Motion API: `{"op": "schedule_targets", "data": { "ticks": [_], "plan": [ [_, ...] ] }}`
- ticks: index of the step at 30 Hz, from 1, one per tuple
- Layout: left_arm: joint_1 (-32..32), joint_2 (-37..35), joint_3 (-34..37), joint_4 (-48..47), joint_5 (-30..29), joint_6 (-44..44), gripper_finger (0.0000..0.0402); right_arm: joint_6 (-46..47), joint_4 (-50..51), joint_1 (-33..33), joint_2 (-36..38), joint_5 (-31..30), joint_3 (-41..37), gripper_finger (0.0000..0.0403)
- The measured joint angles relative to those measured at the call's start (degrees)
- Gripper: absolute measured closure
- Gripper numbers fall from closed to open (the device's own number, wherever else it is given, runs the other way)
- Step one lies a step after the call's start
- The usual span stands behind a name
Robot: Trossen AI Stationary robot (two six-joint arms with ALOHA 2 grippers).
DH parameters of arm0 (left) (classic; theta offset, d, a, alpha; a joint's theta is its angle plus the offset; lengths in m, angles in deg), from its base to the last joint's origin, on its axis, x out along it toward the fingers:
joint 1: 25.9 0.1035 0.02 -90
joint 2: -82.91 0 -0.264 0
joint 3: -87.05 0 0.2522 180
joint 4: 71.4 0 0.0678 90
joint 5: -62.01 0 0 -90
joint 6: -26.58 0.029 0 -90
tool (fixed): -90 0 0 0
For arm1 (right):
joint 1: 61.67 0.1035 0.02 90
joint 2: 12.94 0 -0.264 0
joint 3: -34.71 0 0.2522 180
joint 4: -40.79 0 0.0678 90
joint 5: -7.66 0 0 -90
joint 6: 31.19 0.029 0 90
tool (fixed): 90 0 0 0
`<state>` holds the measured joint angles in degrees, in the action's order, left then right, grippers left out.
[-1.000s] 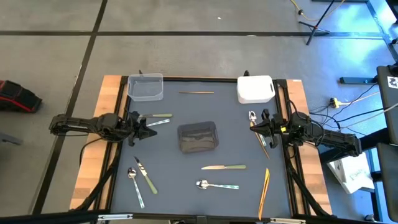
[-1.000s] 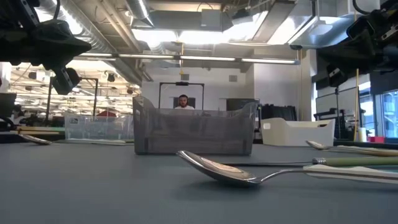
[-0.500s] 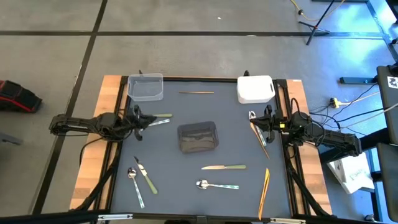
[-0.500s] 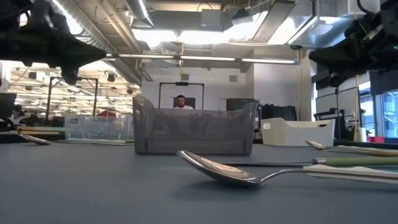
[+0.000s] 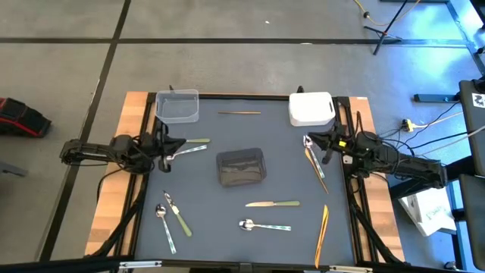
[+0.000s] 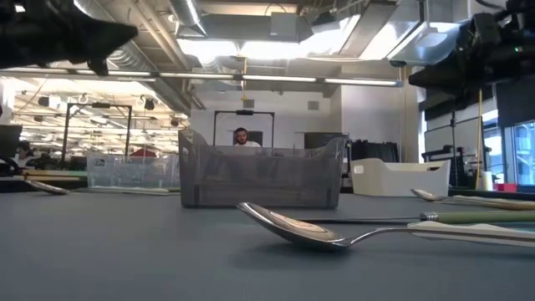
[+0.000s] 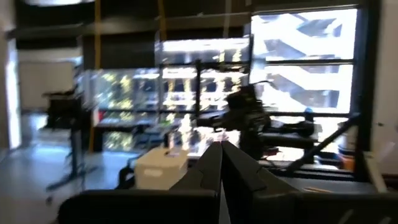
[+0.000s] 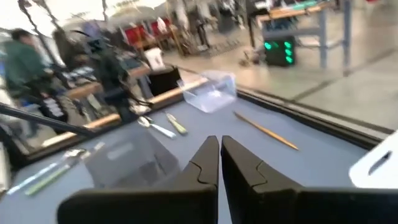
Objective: Sort silverware by color (type)
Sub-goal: Put the white green spoon into the white bin
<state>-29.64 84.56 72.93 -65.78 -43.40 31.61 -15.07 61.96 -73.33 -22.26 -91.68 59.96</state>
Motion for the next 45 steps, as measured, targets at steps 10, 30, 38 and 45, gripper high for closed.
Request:
{"op": "schedule_targets", "data": {
  "ticks": [10,30,38,45],
  "plan": [
    [0.0,0.0,0.0,0.9,5.9,7.3,0.0399,0.8,23.4,0.0,-20.4,-9.1,15.7,0.0393],
    [0.0,0.0,0.0,0.9,5.5,1.6,0.0399,20.2,43.7,-0.5,-38.2,-6.1,20.5,0.0387],
    [0.0,0.0,0.0,2.4,5.4,1.6,0.0399,17.5,42.4,-6.8,-46.4,0.9,20.5,0.0293],
    [0.0,0.0,0.0,2.6,5.4,1.6,0.0399,14.9,41.2,-11.1,-54.4,4.4,20.5,0.0248]
  ]
}}
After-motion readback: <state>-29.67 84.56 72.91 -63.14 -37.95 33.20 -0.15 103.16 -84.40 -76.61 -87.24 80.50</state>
